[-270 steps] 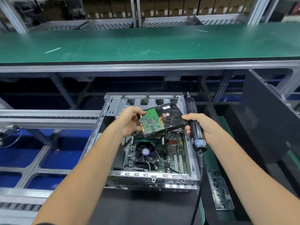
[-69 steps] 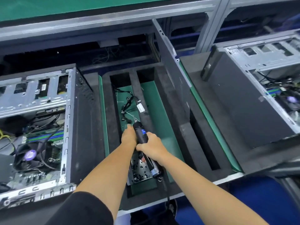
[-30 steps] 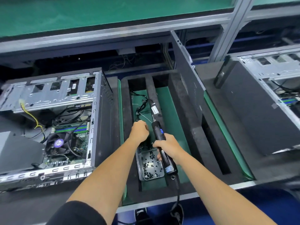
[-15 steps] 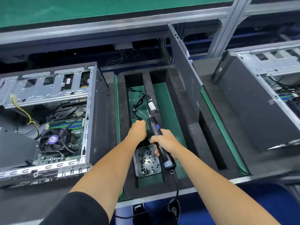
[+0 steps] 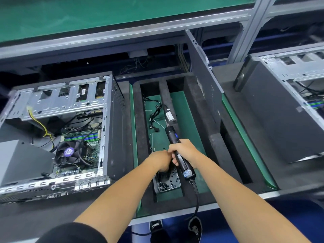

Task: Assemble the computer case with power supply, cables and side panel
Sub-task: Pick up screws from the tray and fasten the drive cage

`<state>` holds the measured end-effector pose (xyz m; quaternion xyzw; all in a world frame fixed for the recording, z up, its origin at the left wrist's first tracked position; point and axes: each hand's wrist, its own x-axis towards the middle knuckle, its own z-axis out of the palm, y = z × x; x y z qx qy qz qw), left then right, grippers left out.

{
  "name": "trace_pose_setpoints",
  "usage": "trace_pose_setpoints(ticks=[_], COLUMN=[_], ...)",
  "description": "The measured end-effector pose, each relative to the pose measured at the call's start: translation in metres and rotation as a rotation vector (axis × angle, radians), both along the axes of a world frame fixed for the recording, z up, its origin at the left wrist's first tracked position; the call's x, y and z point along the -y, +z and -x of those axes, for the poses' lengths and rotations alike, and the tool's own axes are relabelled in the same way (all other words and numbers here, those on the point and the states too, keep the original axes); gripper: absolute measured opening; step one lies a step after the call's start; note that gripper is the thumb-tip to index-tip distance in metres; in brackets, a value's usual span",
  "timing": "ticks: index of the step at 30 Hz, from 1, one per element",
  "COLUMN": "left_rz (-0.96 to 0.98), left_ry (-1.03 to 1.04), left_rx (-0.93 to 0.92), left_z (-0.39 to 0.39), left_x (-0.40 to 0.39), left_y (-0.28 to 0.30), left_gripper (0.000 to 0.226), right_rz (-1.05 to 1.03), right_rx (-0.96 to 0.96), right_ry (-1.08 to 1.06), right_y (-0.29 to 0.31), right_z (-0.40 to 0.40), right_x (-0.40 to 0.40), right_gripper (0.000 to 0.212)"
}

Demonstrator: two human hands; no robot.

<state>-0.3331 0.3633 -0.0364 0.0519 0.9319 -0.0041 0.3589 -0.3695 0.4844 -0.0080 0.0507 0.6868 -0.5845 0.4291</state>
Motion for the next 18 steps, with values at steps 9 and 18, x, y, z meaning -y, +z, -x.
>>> trace_pose_setpoints(ticks=[9, 18], left_rz=[0.076, 0.008], left_ry=[-0.204, 0.035], left_rx=[0.216, 0.072], left_z=[-0.012, -0.023], left_x=[-0.023, -0.025], left_y=[-0.009, -0.027], left_gripper=[0.026, 0.03], right_rz=[-0.042, -0.051], right_rx=[-0.07, -0.101], right_ry=[-0.009, -0.009], right_y=[-0.002, -0.007], right_z=[-0.005, -0.008], right_x=[0.006, 0.004], right_gripper=[0.014, 0.017])
